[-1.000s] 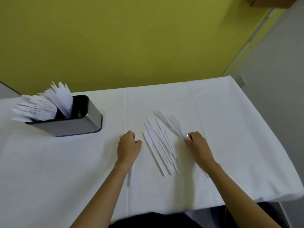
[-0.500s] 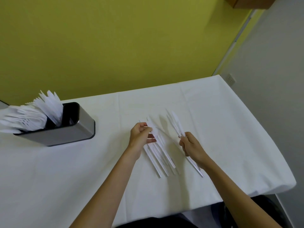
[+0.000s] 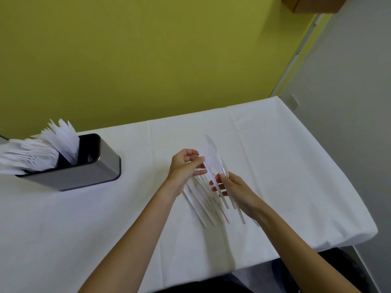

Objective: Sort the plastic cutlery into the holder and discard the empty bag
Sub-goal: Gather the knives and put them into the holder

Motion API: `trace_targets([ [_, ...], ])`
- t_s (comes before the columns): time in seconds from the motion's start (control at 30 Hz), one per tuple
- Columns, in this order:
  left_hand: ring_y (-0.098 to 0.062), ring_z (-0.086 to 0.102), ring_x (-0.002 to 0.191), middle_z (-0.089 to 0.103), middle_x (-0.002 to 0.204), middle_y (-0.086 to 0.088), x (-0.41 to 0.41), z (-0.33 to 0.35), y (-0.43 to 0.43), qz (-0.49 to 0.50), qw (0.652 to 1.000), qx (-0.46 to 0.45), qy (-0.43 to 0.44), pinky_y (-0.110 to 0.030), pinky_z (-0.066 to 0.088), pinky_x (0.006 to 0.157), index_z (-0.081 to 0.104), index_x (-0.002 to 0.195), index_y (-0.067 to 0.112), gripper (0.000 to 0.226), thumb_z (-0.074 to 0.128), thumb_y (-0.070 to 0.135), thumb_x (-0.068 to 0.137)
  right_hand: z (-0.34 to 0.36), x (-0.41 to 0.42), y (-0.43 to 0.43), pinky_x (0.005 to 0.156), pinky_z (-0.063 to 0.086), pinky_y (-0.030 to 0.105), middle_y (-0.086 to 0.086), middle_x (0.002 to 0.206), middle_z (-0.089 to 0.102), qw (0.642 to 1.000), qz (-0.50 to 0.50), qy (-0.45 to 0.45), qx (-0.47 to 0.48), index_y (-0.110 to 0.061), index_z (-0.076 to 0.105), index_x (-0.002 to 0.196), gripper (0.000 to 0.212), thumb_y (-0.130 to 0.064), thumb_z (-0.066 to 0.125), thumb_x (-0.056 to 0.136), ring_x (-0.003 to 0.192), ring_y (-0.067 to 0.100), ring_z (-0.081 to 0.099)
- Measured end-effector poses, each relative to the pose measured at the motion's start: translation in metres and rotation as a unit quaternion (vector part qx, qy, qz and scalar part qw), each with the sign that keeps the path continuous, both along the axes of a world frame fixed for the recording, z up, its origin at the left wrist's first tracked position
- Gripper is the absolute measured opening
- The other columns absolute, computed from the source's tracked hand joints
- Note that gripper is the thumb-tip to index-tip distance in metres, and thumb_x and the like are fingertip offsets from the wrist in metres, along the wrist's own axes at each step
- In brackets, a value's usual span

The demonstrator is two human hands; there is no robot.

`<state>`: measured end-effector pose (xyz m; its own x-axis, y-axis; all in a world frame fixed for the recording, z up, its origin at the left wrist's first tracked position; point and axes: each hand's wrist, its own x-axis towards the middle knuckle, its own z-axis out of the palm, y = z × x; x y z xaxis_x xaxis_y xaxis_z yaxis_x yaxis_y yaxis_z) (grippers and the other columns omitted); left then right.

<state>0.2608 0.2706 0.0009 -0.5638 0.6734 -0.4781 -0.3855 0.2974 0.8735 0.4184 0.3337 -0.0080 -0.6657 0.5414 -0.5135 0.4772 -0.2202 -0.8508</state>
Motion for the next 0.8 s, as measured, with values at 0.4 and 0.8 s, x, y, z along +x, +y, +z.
trace_targets([
  [0.4,-0.027,0.06,0.1,0.055,0.112,-0.003,0.014,-0.038,-0.049,-0.099,0.869,-0.313,0.369,-0.03,0.039,0.07,0.045,0.11,0.013,0.055,0.062,0.057,0.081,-0.017,0.025,0.003,0.044,0.025,0.019,-0.001,0.068,0.04,0.996,-0.085,-0.026,-0.002,-0.011,0.048,0.092,0.021,-0.022,0.033,0.101,0.048,0.007,0.029],
  [0.8,-0.022,0.057,0.079,0.06,0.094,-0.006,0.012,-0.048,-0.049,-0.095,0.894,-0.312,0.307,-0.029,0.041,0.063,0.051,0.095,0.008,0.024,0.067,0.018,0.079,-0.026,0.034,0.004,0.045,0.028,0.02,-0.001,0.066,0.041,0.992,-0.118,-0.044,0.027,-0.009,0.048,0.091,0.021,-0.022,0.035,0.1,0.049,0.008,0.032],
])
